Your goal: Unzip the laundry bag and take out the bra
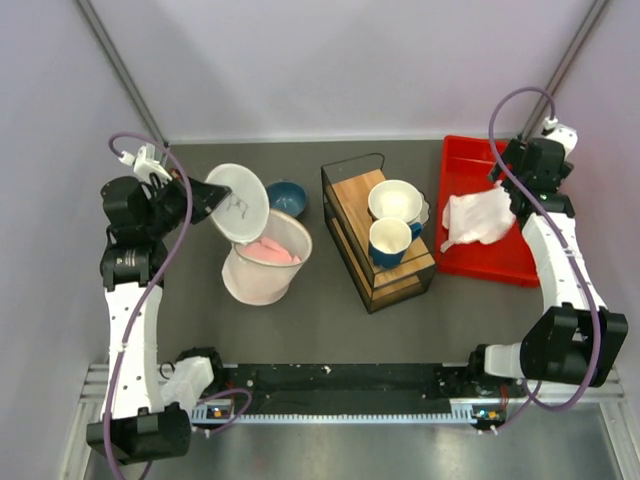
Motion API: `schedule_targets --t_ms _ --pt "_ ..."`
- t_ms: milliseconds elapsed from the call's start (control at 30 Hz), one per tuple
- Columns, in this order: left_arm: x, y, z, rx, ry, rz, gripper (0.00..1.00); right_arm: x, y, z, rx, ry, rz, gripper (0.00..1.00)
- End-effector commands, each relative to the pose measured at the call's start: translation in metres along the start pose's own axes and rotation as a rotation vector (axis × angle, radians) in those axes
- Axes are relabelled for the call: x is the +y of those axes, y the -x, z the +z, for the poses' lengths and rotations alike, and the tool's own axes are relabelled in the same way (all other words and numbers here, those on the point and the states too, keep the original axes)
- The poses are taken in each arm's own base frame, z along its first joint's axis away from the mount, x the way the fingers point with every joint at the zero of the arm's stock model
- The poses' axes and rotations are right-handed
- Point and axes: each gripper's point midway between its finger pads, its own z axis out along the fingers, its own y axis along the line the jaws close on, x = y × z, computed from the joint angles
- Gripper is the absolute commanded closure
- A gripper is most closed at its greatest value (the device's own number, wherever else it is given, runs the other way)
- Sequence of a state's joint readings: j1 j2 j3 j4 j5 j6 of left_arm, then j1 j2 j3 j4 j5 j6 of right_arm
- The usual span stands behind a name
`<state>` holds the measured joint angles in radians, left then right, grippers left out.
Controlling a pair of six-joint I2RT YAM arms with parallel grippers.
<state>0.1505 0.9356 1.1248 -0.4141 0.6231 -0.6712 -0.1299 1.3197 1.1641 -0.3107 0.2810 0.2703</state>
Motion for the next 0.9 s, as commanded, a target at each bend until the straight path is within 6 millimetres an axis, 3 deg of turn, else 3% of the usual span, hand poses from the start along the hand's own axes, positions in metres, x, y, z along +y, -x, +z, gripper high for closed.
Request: schedule_targets --t_ms 0,100,167,233,267,300,400,467,500,533,600,633,733,767,867 --pt "-0.030 0.011 -0.012 -0.031 -0.092 0.083 1.00 0.009 0.063 -0.030 -0.148 0.035 0.057 0.08" --pt "-0.033 0.008 -0.012 -0.031 -0.125 0.097 1.00 0.038 0.090 -0.060 -0.213 0.116 0.016 0.04" --pt "-0.035 0.004 -0.011 -0.011 -0.152 0.102 1.00 0.070 0.104 -0.081 -0.248 0.234 -0.040 0.06" --pt "-0.030 -0.004 -0.007 0.018 -0.168 0.096 1.00 0.132 0.095 -0.110 -0.229 0.490 -0.113 0.09" --pt "-0.029 -0.007 -0.005 0.030 -0.174 0.092 1.00 0.152 0.089 -0.121 -0.224 0.560 -0.148 0.11" --pt "-0.022 -0.014 -0.002 0.043 -0.174 0.084 1.00 0.183 0.075 -0.140 -0.206 0.654 -0.182 0.12" --pt "0.004 -0.030 0.004 0.064 -0.115 0.085 1.00 0.226 0.051 -0.171 -0.175 0.792 -0.213 0.20" --pt "0.026 -0.040 0.006 0.068 -0.038 0.079 1.00 0.258 0.017 -0.198 -0.108 0.925 -0.196 0.28" --pt "0.038 -0.048 0.007 0.082 -0.010 0.076 1.00 0.277 0.012 -0.217 -0.126 1.036 -0.168 0.30" --pt "0.043 -0.053 0.006 0.092 0.004 0.077 1.00 0.290 -0.021 -0.232 -0.072 1.116 -0.188 0.31" --pt "0.053 -0.055 0.004 0.085 0.049 0.092 1.00 0.309 -0.048 -0.258 -0.030 1.220 -0.209 0.31" --pt "0.054 -0.055 0.003 0.083 0.059 0.097 1.00 0.326 -0.080 -0.281 0.034 1.294 -0.263 0.31" --pt "0.058 -0.056 -0.001 0.069 0.087 0.106 1.00 0.344 -0.129 -0.312 0.150 1.351 -0.420 0.26" --pt "0.059 -0.055 -0.002 0.063 0.091 0.112 1.00 0.352 -0.160 -0.324 0.206 1.381 -0.478 0.25" --pt "0.063 -0.054 -0.004 0.056 0.114 0.126 1.00 0.364 -0.199 -0.347 0.284 1.442 -0.524 0.28"
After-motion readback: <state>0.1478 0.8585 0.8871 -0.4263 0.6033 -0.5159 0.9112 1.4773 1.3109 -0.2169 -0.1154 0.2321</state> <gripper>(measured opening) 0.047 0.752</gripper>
